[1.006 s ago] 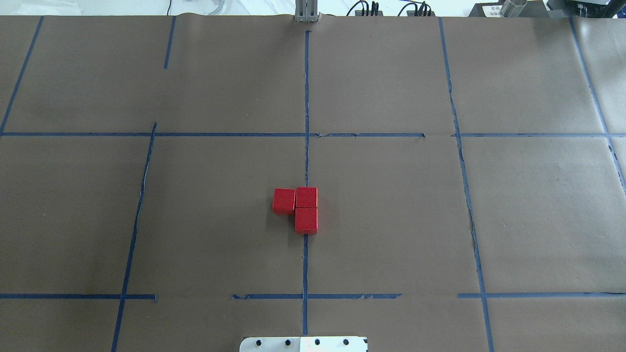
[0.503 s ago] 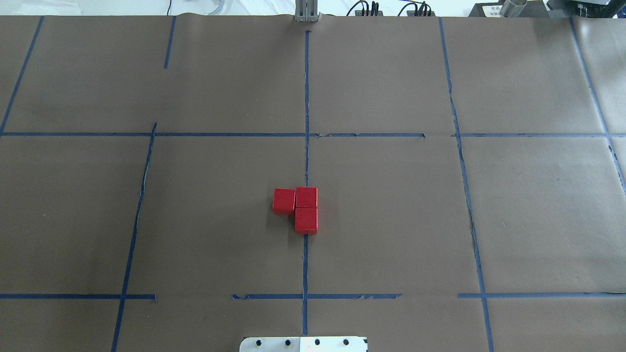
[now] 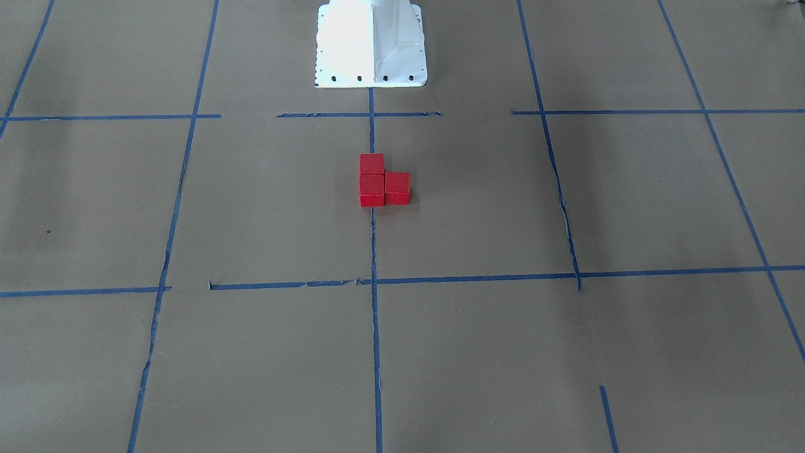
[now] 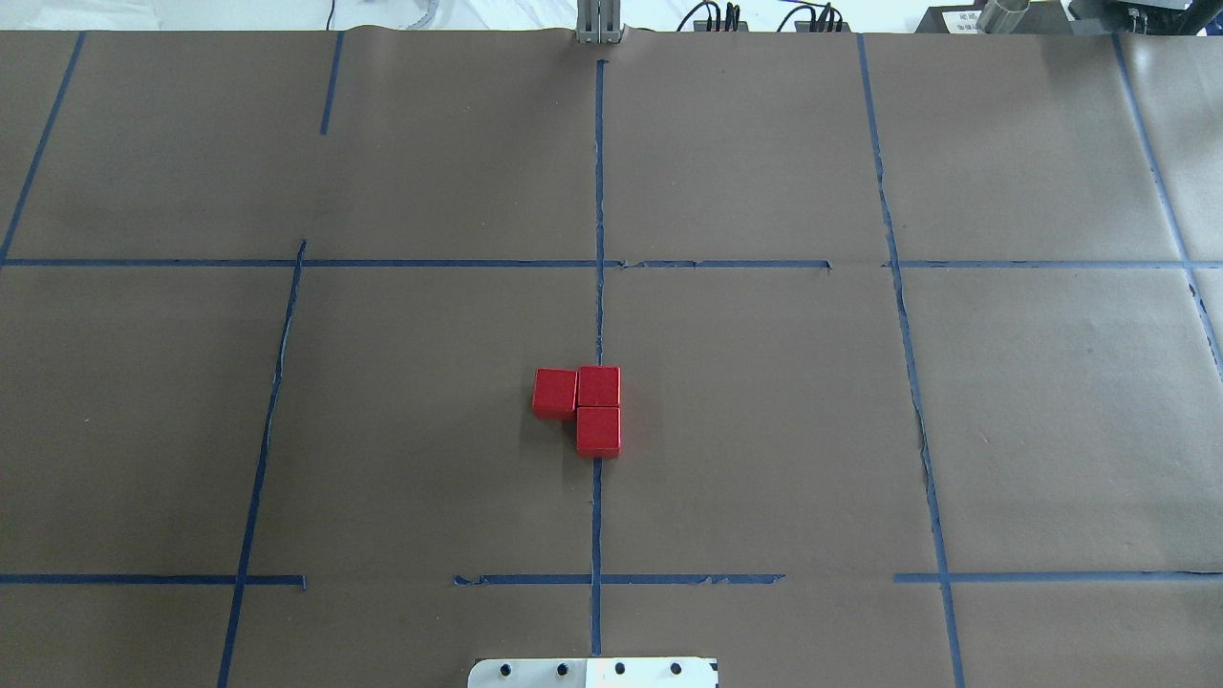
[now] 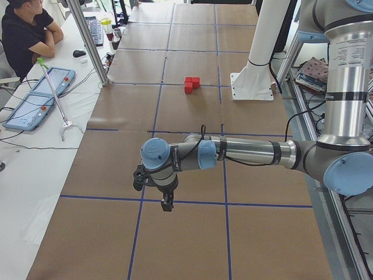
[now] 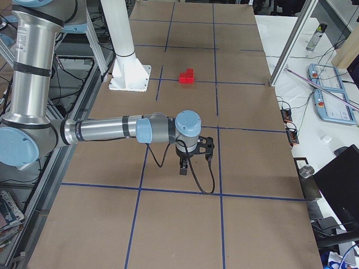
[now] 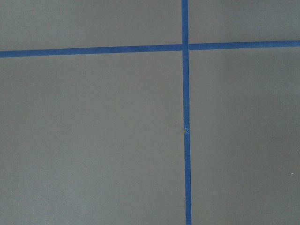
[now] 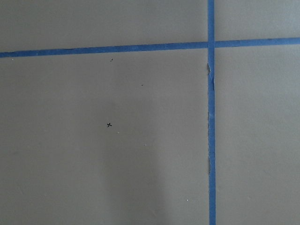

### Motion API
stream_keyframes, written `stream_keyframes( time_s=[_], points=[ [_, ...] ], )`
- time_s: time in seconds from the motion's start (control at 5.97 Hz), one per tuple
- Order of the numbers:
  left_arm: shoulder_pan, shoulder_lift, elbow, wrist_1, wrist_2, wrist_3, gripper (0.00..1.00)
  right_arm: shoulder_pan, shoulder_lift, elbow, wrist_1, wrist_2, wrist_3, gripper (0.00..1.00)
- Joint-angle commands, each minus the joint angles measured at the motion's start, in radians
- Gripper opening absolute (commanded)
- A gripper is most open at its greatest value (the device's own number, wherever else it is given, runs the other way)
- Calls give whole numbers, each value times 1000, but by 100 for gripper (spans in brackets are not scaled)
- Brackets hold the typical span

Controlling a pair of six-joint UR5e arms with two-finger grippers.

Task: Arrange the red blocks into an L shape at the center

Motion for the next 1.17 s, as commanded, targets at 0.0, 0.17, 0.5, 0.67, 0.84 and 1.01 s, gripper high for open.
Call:
stream_keyframes(
  time_s=[0.0, 0.17, 0.5, 0.67, 0.84, 1.01],
  points=[
    [3, -14, -11, 1, -35, -2, 100, 0, -11, -6, 25, -13, 12, 100],
    [3, -14, -8, -1, -31, -2, 100, 0, -15, -8, 22, -13, 12, 100],
    [3, -13, 6, -4, -37, -2, 100, 0, -20, -5, 18, -42, 12, 100],
    [3, -9, 12, -2, -35, -2, 100, 0, -21, -6, 16, -57, 12, 100],
    [3, -11, 14, -2, -37, -2, 100, 0, -20, -3, 16, -63, 10, 100],
    [3, -16, 14, -2, -35, -2, 100, 0, -21, -6, 16, -63, 6, 100]
  ],
)
